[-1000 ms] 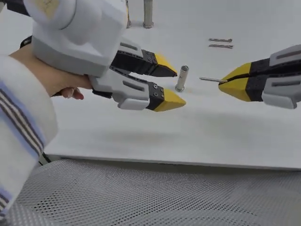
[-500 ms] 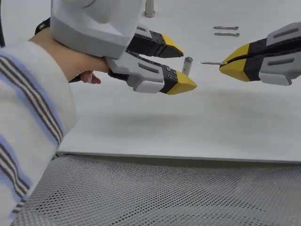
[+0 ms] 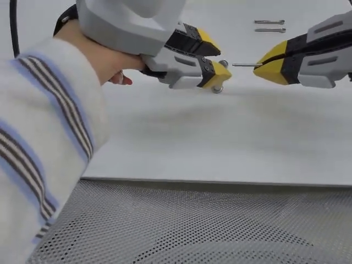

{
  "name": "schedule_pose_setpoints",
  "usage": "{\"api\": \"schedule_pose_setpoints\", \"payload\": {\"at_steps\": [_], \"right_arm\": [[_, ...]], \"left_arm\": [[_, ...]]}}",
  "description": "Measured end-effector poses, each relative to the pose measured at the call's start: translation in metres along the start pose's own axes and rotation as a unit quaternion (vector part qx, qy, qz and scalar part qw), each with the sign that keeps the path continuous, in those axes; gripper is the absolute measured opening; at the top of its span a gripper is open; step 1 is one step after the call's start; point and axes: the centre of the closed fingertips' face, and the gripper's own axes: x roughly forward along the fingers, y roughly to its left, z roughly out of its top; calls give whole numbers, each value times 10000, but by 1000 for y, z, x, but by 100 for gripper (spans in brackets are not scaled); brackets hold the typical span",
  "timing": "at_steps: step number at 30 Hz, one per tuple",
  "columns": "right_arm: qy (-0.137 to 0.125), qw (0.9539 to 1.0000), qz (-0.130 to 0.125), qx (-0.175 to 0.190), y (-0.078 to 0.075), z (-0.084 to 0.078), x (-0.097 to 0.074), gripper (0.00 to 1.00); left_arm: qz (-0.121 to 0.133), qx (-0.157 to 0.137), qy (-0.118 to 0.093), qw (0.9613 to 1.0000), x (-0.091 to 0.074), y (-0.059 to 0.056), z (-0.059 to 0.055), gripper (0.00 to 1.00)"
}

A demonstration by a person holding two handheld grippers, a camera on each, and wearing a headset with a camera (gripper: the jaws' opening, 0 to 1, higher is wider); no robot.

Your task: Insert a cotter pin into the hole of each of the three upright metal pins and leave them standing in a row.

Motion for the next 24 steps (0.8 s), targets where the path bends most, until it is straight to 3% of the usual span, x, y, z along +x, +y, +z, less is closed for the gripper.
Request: {"api": "schedule_pose_setpoints", "payload": {"at_steps": [6,24], "right_arm": [[-10,10000,30,42,0,0,3,0],[-73,9999,128,-27,1,6,7,0]], "left_arm": [[-121,35,72,9999,4,0,-2,7],[-316,358,169,9987,3,1,-2,5]]}}
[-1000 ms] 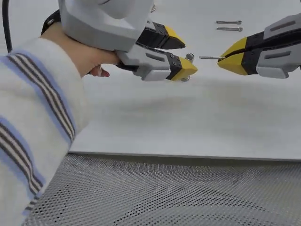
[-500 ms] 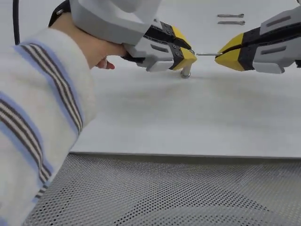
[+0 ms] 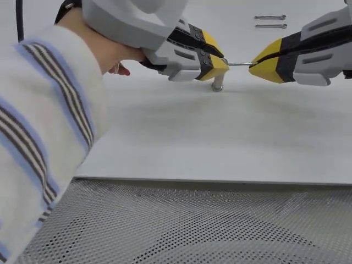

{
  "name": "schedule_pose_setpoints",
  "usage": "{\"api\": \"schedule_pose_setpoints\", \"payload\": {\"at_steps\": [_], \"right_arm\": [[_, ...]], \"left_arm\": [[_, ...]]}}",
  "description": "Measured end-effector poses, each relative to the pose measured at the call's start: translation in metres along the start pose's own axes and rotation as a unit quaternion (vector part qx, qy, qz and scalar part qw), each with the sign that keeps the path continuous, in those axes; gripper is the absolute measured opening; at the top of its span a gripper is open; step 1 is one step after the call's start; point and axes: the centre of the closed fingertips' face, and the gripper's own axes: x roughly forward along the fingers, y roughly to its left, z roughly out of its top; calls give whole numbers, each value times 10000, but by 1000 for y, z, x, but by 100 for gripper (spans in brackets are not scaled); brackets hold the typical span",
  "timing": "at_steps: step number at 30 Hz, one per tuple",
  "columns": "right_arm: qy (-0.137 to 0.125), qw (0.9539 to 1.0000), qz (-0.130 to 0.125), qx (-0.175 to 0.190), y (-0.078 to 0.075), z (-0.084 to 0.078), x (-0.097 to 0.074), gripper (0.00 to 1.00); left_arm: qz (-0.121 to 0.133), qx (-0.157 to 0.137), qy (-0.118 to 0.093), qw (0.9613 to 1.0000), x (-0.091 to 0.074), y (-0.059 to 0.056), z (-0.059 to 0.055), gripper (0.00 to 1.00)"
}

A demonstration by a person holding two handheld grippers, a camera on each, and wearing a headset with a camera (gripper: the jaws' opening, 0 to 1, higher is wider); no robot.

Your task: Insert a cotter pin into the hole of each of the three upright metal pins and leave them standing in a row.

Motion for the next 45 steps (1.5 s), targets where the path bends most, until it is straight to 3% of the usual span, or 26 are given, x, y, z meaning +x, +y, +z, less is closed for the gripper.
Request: {"api": "schedule_pose_setpoints", "payload": {"at_steps": [22,25,28,37,45], "right_arm": [[-93,9990,251,-366,3,12,20,0],[-206,9990,192,-334,4,13,20,1],[-260,9992,131,-285,2,14,18,9],[-244,9993,93,-282,2,11,13,0],[-267,9991,46,-320,3,14,15,0]], "left_arm": [[-46,-55,7,10000,2,0,1,5],[-50,-41,11,10000,2,-1,1,5],[-52,-20,21,10000,2,-2,1,5],[-41,-8,27,10000,1,-3,1,5],[-13,-57,31,10000,0,-4,0,5]]}}
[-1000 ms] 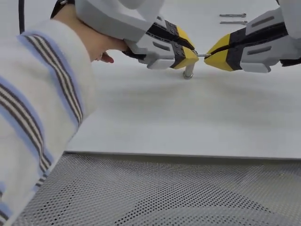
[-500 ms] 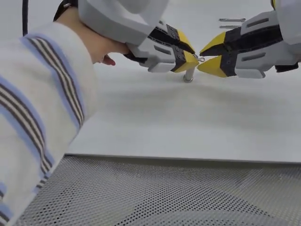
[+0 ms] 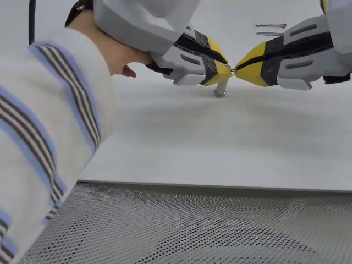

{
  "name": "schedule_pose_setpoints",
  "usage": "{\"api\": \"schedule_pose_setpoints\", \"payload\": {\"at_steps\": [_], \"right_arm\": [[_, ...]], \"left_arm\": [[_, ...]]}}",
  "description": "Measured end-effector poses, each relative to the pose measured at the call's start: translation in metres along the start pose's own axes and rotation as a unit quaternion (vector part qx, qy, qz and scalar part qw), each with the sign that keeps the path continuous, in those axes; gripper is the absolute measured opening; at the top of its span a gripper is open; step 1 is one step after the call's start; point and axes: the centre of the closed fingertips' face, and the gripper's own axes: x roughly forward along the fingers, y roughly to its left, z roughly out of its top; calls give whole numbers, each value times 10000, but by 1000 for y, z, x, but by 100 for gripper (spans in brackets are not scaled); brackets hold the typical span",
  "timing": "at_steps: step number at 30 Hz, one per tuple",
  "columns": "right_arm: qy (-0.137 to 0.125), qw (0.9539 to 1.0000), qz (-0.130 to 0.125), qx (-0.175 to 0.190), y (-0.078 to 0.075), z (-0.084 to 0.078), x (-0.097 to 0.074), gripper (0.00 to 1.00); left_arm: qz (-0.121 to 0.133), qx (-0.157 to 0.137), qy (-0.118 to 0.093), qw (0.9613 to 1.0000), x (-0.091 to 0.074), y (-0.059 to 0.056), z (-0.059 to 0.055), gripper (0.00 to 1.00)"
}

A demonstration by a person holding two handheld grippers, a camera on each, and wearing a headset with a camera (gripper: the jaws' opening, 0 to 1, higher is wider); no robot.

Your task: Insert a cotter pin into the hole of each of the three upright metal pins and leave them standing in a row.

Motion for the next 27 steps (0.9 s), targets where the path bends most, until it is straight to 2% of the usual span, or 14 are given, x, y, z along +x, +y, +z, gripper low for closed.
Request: {"api": "schedule_pose_setpoints", "payload": {"at_steps": [9,12,17,20,22,27], "right_arm": [[16,9999,-103,94,-2,-5,-4,3],[-23,9997,-91,221,1,-7,-3,4],[-69,9991,-154,385,5,-11,2,14],[-150,9979,-132,615,9,-8,4,16],[-283,9963,-130,805,10,-8,8,17],[-389,9939,-77,1028,15,-9,16,19]], "left_arm": [[38,-132,23,9999,0,-1,0,5],[46,-146,-81,9999,-3,-2,4,8],[177,-156,-200,9995,-8,1,6,24],[184,-107,-395,9990,-11,-1,9,29],[182,-249,-535,9981,-14,-3,10,33],[423,-573,-684,9951,-20,-3,4,63]]}}
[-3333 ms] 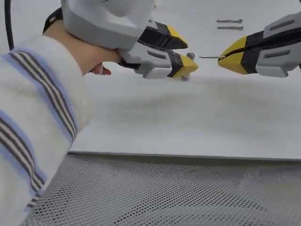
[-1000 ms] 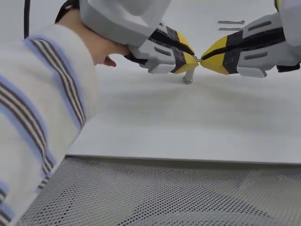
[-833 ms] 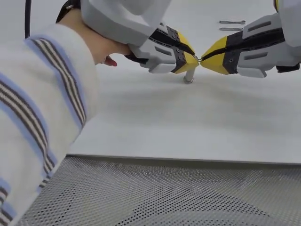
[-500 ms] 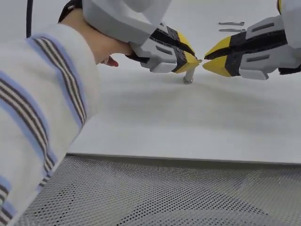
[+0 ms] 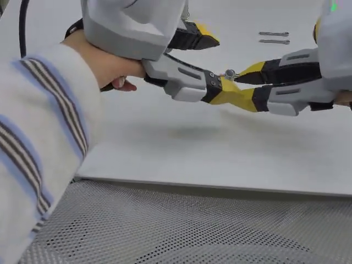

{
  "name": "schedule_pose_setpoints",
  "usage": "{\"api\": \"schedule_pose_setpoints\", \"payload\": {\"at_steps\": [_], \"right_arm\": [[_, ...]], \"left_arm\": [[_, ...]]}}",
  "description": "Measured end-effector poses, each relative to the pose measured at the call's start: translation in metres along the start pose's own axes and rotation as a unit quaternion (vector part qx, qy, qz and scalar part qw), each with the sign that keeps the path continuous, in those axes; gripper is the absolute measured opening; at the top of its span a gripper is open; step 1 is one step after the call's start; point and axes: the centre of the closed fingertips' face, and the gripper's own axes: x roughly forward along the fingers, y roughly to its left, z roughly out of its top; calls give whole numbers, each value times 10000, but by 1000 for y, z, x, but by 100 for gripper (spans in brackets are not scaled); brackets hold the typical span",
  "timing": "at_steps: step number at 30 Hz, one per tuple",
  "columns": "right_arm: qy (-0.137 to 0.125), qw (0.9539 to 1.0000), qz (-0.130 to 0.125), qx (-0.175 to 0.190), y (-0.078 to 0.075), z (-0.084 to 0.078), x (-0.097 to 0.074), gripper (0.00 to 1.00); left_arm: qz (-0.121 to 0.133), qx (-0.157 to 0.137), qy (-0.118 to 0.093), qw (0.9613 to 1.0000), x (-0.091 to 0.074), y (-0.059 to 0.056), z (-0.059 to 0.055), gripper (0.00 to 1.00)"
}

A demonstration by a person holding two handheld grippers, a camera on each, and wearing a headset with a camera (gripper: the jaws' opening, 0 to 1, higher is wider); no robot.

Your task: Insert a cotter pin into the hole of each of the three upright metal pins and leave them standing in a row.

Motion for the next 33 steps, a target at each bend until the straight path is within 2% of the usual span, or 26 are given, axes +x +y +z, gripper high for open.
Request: {"api": "schedule_pose_setpoints", "payload": {"at_steps": [4,6,9,13,16,22,27,33], "right_arm": [[-99,9999,-49,73,0,0,5,19],[-142,9998,-104,80,-1,0,8,16],[-122,9998,-139,23,-4,-5,12,12],[-90,9998,-167,60,-5,-8,16,11],[-73,9998,-202,58,-7,-10,19,10],[-48,9997,-237,36,-11,-12,21,8],[-42,9996,-265,85,-13,-13,23,6],[-136,9994,-286,125,-12,-10,24,5]], "left_arm": [[29,-228,-86,9997,-4,-4,-5,79],[-8,-349,-124,9993,-7,-10,-9,87],[59,-380,-151,9991,-10,-13,-14,92],[120,-501,-208,9985,-13,-16,-15,94],[297,-499,-237,9980,-17,-12,-16,95],[457,-576,-285,9969,-24,-6,-20,99],[467,-621,-235,9967,-27,-5,-26,99],[506,-558,-202,9970,-27,-6,-27,97]]}}
